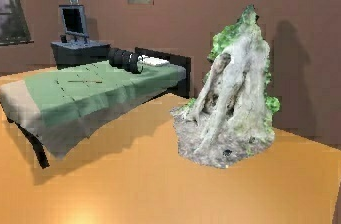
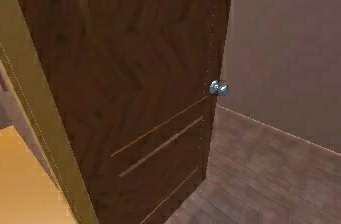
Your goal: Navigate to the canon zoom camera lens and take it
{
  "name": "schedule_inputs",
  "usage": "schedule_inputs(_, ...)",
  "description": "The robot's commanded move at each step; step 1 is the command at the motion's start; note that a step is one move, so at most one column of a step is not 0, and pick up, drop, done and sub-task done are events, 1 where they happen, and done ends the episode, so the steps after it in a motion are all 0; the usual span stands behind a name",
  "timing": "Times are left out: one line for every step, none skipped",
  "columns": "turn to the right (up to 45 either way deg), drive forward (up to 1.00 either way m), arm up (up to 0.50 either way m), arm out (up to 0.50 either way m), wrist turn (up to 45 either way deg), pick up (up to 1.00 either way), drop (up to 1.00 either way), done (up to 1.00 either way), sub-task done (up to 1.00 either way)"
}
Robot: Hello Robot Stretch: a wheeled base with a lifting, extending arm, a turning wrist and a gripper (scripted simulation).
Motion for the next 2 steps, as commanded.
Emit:
schedule_inputs(-45.0, 0.0, 0.0, 0.0, 0.0, 0.0, 0.0, 0.0, 0.0)
schedule_inputs(-18.0, 0.0, 0.0, 0.0, 0.0, 0.0, 0.0, 0.0, 0.0)
